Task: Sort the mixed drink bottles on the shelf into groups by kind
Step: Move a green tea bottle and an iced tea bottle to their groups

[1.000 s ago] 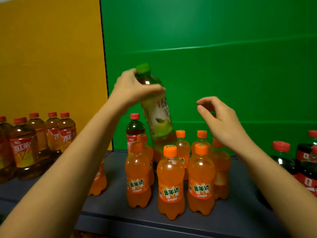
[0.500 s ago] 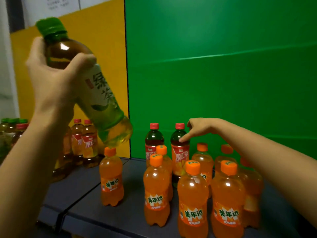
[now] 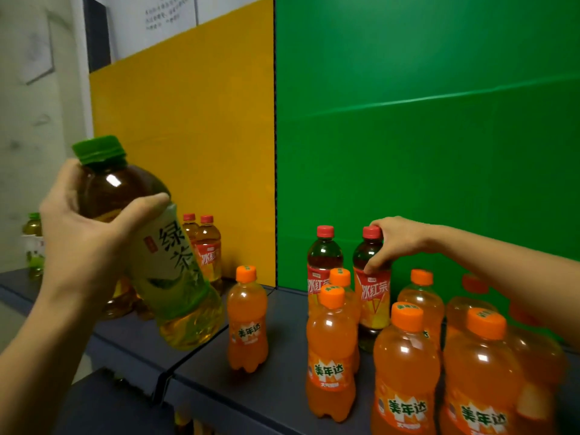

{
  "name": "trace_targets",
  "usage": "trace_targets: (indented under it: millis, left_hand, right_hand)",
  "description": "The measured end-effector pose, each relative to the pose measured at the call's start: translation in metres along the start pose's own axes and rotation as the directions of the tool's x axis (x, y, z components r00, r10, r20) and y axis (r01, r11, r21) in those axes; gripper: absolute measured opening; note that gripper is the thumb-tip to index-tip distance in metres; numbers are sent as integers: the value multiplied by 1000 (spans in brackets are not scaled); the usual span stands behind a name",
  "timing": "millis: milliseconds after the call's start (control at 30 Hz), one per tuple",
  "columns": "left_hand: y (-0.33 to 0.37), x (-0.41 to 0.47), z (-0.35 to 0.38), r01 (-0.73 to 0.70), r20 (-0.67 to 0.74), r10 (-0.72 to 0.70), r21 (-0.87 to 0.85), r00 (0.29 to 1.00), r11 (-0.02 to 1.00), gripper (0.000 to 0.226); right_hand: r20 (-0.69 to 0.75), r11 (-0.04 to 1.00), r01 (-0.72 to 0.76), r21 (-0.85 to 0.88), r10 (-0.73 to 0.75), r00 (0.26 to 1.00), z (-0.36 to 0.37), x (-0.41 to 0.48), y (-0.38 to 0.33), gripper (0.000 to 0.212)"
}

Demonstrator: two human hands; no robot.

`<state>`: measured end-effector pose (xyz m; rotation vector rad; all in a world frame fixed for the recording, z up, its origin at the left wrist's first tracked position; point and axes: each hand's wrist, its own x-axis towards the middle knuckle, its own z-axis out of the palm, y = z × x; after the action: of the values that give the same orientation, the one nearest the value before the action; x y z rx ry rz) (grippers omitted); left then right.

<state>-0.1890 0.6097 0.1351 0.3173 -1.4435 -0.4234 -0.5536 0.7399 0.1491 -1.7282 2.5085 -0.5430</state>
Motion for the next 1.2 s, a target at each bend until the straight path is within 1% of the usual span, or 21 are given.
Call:
trace_targets:
  millis: [100,167,233,333,400,467,533,600,700,767,833,967,1100,1200]
  left_hand:
    - [20,-20,-4,-1,58,3,-28,998,1000,44]
    - [27,-29,-7,-17,80,20,-29,997,999,39]
    - [28,-33,-12,1,72,1,-17,997,1000,37]
    - [26,-38,-25,-4,30,4,1,1000,1000,38]
    - [23,-38,-34,0,10,0,16,1000,1000,37]
    - [21,-37,-43,-1,-24,1,27,1000,1000,36]
    - [19,-34,-56,8,-65,-7,19,998,1000,35]
    - [15,-31,-72,8,-92,-7,10,996,1000,35]
    - [9,-27,-97,-16,-115,18,22,993,1000,34]
    - [3,-23,-117,-22,-116,26,33,993,999,34]
    - [-3,-18,-139,-20,-105,25,56,994,998,34]
    - [-21,-5,-187,-25,-66,30,82,997,996,35]
    - [-48,5,-234,-28,-13,30,107,999,994,38]
    - [-70,11,-260,-19,10,18,129,1000,991,44]
  right_hand:
    - [-104,998,-16,-66,9,995,-9,-3,-6,47]
    - [-227,995,-35,-94,13,974,-22,-8,-10,49]
    - [-372,999,-15,-39,0,928,-37,-15,-16,56]
    - [-573,981,133,142,-28,819,-53,-27,-32,70]
    - [-696,946,257,197,-50,716,-60,-32,-48,68]
    - [-783,907,377,186,-95,615,-68,-38,-68,62]
    - [-814,855,486,183,-145,562,-75,-45,-91,60]
    - [-820,793,575,203,-183,542,-80,-52,-118,60]
    - [-819,708,662,248,-212,534,-70,-59,-156,55]
    - [-804,686,677,266,-229,549,-53,-59,-182,55]
    - [-786,690,666,283,-231,574,-32,-54,-208,57]
    - [-741,715,622,320,-220,634,17,-41,-256,52]
    - [-702,749,544,379,-150,696,67,-25,-294,56]
    - [-675,770,489,410,-104,730,99,-6,-315,61]
